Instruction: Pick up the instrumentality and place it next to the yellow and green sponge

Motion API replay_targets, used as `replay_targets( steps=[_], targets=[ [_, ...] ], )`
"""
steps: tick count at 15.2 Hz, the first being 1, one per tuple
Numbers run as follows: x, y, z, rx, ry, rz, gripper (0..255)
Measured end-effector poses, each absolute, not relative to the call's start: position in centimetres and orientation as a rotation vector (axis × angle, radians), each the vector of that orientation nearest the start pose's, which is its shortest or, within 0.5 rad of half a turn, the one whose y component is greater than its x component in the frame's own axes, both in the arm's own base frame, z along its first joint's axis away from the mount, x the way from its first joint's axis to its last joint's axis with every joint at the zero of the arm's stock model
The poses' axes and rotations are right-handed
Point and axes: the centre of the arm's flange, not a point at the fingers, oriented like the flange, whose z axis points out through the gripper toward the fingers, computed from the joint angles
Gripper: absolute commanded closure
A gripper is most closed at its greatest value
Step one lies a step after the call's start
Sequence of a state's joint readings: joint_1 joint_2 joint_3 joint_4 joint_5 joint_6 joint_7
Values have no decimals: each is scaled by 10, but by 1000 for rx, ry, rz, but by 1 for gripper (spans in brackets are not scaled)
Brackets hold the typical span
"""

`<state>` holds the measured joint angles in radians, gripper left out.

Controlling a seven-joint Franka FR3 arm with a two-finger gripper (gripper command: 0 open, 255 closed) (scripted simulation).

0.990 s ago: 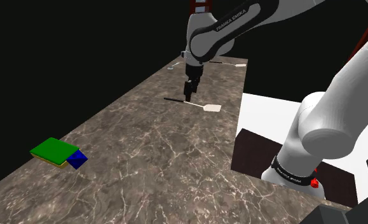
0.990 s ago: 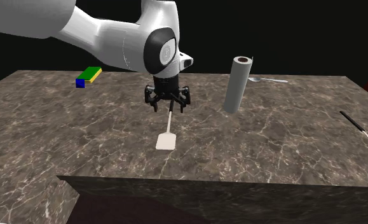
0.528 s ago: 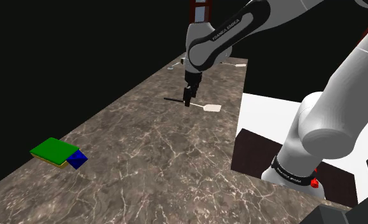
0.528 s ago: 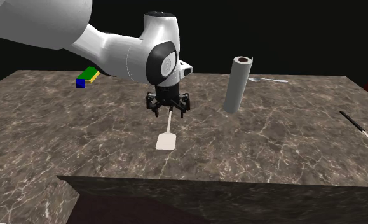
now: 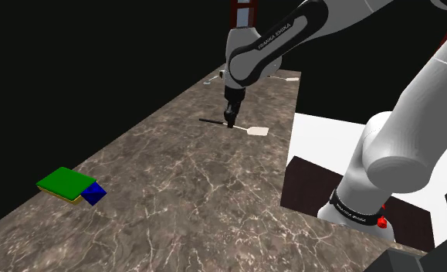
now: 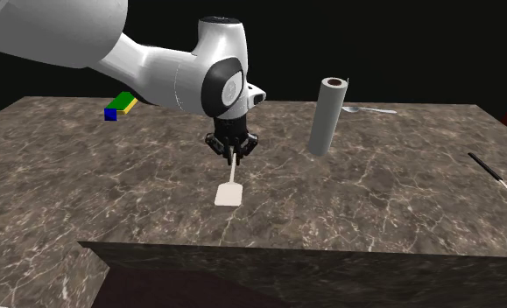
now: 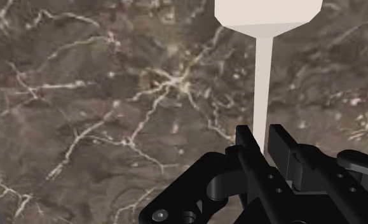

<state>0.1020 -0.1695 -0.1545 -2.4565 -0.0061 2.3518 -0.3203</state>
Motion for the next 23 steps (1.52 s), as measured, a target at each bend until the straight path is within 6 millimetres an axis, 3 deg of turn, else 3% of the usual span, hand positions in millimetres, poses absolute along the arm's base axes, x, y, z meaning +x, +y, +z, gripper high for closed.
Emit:
replay_targets(
  steps=[9, 23],
  targets=[
    [466, -24, 373, -3101, -427, -103, 255],
    [466, -25, 445, -3101, -427, -104, 255]
  ],
)
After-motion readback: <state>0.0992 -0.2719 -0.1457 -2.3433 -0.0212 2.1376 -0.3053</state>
